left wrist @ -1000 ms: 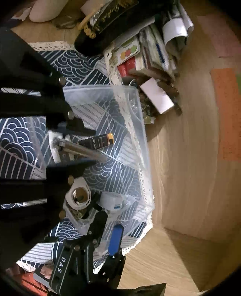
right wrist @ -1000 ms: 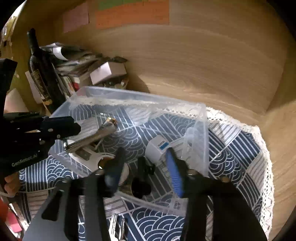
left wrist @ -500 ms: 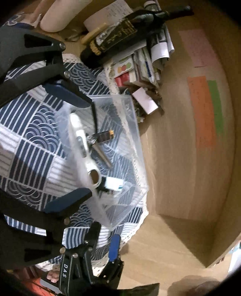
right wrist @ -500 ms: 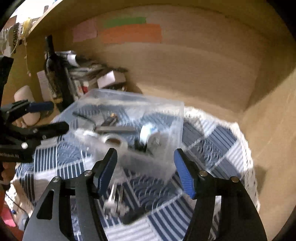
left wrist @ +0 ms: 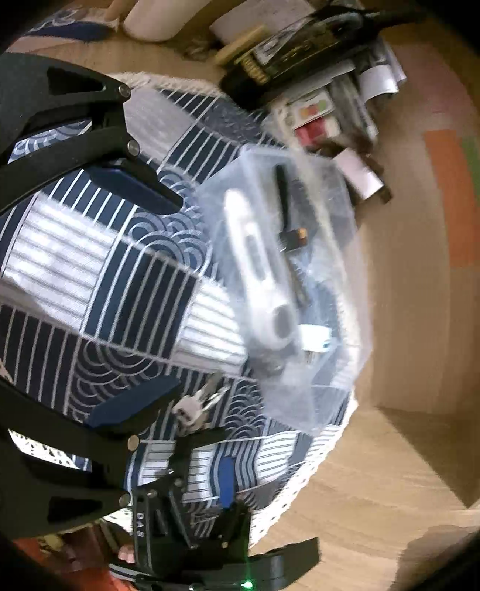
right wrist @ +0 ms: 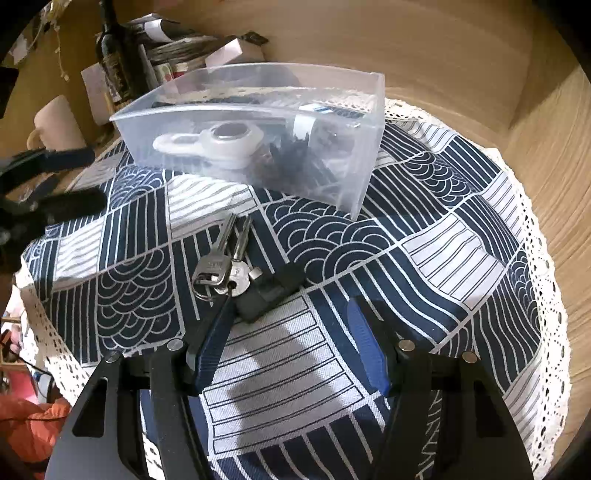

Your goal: Organize rigid objects

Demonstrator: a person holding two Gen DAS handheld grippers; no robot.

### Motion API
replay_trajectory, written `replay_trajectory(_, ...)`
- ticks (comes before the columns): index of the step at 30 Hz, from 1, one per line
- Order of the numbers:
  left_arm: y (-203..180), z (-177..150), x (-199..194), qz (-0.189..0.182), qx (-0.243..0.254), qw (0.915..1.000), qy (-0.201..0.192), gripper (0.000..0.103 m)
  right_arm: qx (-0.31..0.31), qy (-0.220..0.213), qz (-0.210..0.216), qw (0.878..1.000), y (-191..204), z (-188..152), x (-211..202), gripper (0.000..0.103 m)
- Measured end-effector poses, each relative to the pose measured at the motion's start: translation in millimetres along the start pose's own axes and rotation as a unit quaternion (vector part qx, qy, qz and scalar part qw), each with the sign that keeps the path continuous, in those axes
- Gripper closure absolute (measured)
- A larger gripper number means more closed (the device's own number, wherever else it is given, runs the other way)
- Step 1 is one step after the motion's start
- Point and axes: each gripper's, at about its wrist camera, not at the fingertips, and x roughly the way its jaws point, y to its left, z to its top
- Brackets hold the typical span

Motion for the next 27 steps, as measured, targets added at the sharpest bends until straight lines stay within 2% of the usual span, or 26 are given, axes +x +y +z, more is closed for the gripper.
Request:
replay_trajectory(6, -13.2, -9.1, 10.4, -0.017, 0.008, 0.9996, 0.021, 0.013, -0.014, -0.005, 0.007, 1.000, 1.1, 6.6, 7.7, 0.045)
replay_trajectory(9, -21.6, -8.9, 13.8, -0.023, 0.014, 0.9993, 0.025, 0.013, -0.020, -0.011, 0.010, 1.000, 3.5, 7.9, 9.1, 0.064)
replay_trajectory(15, -38.0, -1.6, 22.9, -0.033, 0.023, 0.9987, 0.030, 0.013, -0.008, -0.028, -0.003, 1.000, 2.3, 4.0, 5.5, 0.063)
replay_trajectory(23, -67.6, 12.6, 49.3, -0.058, 0.040, 0.9959, 0.057, 0.014, 0.052, -0.067, -0.018, 0.996, -27.2, -5.8, -21.3, 0.063)
replay_trajectory(24, -71.4, 14.5, 54.4, -0.063, 0.041, 0.9952, 0.062, 0.016, 0.057, -0.072, -0.019, 0.996, -30.3, -6.3, -24.5, 0.063)
replay_trajectory(27, -79.0, 16.6, 70.1, -0.063, 0.043, 0.9942, 0.076, 0.038, 0.069, -0.089, -0.023, 0.993, -36.1, -7.1, -34.3, 0.063)
